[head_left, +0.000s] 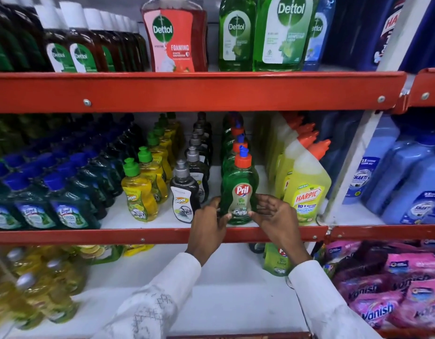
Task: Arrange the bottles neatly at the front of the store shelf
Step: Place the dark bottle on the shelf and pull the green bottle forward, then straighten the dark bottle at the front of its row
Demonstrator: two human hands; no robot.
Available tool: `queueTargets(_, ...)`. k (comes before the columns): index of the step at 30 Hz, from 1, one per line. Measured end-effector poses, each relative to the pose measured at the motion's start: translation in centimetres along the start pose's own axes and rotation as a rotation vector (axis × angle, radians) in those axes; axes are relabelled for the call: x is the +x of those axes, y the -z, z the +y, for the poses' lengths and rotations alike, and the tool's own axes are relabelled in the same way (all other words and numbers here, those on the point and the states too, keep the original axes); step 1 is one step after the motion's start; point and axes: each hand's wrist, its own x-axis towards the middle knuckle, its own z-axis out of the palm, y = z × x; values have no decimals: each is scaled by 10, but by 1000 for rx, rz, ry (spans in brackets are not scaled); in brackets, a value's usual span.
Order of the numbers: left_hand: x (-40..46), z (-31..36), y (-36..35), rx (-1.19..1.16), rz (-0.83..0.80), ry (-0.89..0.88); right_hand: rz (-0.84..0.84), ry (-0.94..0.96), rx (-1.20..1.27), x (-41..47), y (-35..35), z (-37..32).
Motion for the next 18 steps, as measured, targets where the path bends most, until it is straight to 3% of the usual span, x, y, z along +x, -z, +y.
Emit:
queueTargets(5, -1, 12, -5, -12, -37, -20, 46, 7, -16, -1, 11, 9)
queueTargets(7, -5, -21, 22, -3, -14, -22, -3, 36, -30, -7, -24, -8)
queueTargets(9, -7, -19, 21, -23, -35, -53, 39, 35, -7, -12, -21, -11)
queueTargets(11, -15, -18, 25, -115, -33, -88, 193, 46, 72, -20, -19, -14)
queueTargets(13, -28, -17, 34, -198, 96, -111, 441, 165, 155, -33, -19, -17)
queueTargets(15, -40, -20, 48, -243, 339, -152, 562, 311, 180, -47, -26, -29)
queueTargets(18, -39, -34, 68, -265, 561, -111, 419, 407, 142, -55, -55, -47)
